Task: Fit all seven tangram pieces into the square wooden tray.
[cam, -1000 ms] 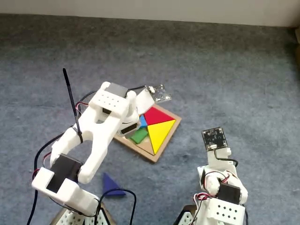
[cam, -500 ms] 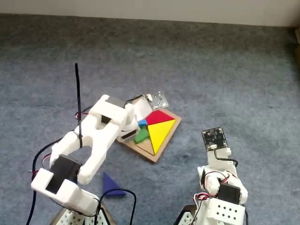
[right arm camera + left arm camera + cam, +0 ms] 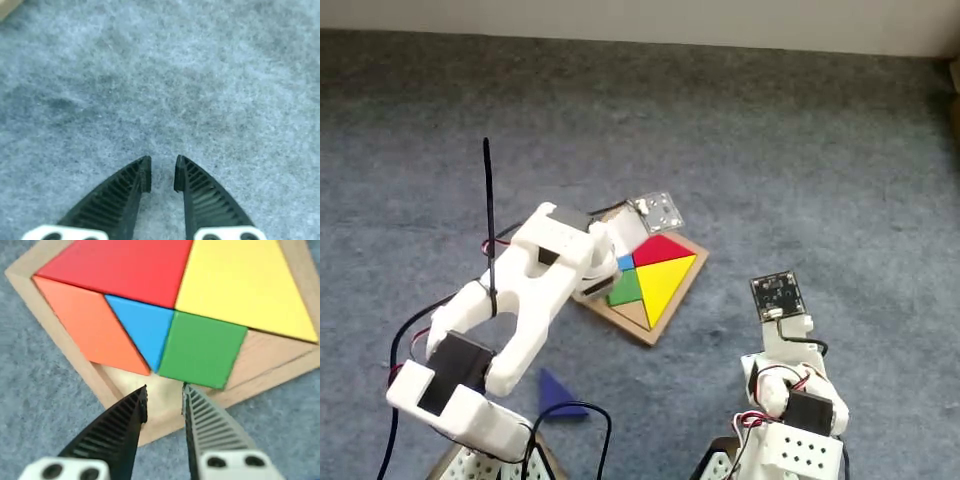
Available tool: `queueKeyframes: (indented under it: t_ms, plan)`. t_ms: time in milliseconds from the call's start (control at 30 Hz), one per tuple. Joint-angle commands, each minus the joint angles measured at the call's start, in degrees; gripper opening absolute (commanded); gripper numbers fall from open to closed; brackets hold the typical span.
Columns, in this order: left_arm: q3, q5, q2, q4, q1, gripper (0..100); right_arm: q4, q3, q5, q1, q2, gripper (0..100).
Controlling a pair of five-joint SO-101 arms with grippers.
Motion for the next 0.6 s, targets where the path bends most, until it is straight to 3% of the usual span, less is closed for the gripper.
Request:
queueKeyframes:
  t_ms: [0,233,400,567]
  plan:
    - [-1.8,0.79,-7.43,4.66,3.65,13,-1.1,3.56,0.35,0.84,-0.13,9.1]
    - [-1.63,5.63,-16.13,5.1,5.76,13,-1.1,3.56,0.35,0.84,-0.13,9.1]
    - [-2.15,10.29,-17.01,5.27,1.98,13,-1.1,3.56,0.35,0.84,-0.13,9.1]
    - [1.1,15.3,-26.77,5.36,-4.7,13,-1.1,3.56,0.35,0.84,-0.13,9.1]
